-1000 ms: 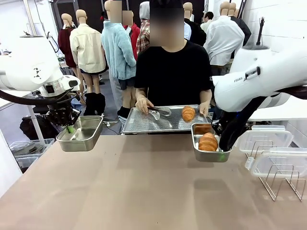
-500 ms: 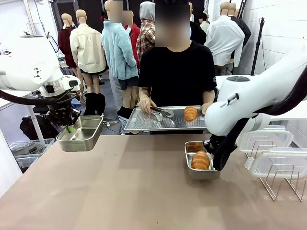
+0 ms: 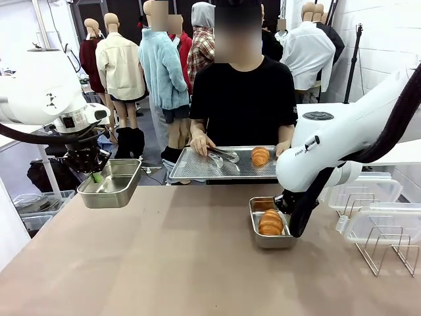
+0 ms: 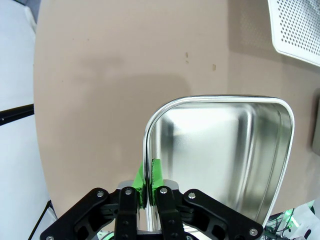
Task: Place the bread in airtight containers.
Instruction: Once an object is inside an Airtight Container , place the container in the center of the table.
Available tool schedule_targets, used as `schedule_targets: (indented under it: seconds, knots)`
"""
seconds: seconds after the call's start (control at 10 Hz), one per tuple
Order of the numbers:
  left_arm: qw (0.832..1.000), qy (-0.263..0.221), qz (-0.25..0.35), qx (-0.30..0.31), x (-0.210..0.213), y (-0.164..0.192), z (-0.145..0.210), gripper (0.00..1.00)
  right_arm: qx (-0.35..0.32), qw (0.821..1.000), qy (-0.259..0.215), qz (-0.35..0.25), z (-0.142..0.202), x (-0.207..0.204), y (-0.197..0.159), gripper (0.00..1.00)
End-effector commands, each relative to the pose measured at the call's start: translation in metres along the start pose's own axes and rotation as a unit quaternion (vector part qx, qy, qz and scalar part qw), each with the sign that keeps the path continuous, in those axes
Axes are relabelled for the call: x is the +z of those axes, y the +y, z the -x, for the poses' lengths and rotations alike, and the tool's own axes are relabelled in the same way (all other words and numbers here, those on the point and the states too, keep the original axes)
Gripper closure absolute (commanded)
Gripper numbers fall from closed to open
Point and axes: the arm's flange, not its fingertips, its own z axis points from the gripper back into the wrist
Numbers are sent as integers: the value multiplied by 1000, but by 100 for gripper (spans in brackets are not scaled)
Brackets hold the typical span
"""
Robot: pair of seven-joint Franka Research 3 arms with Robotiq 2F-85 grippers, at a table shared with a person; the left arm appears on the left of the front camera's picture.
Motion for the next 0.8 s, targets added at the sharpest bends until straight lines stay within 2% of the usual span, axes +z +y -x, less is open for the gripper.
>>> schedule_targets:
  seconds: [0.0, 0.2, 0.7]
  knots:
    - [1000, -11, 0, -7, 2, 2, 0, 100, -11, 1000, -4, 9, -5, 3, 5, 100]
    - [1000, -11, 0, -7, 2, 2, 0, 100, -14, 1000, 3, 12, -4, 4, 5, 100]
    - [1000, -11, 0, -7, 2, 2, 0, 100, -25, 1000, 1, 19, -1, 12, 6, 3]
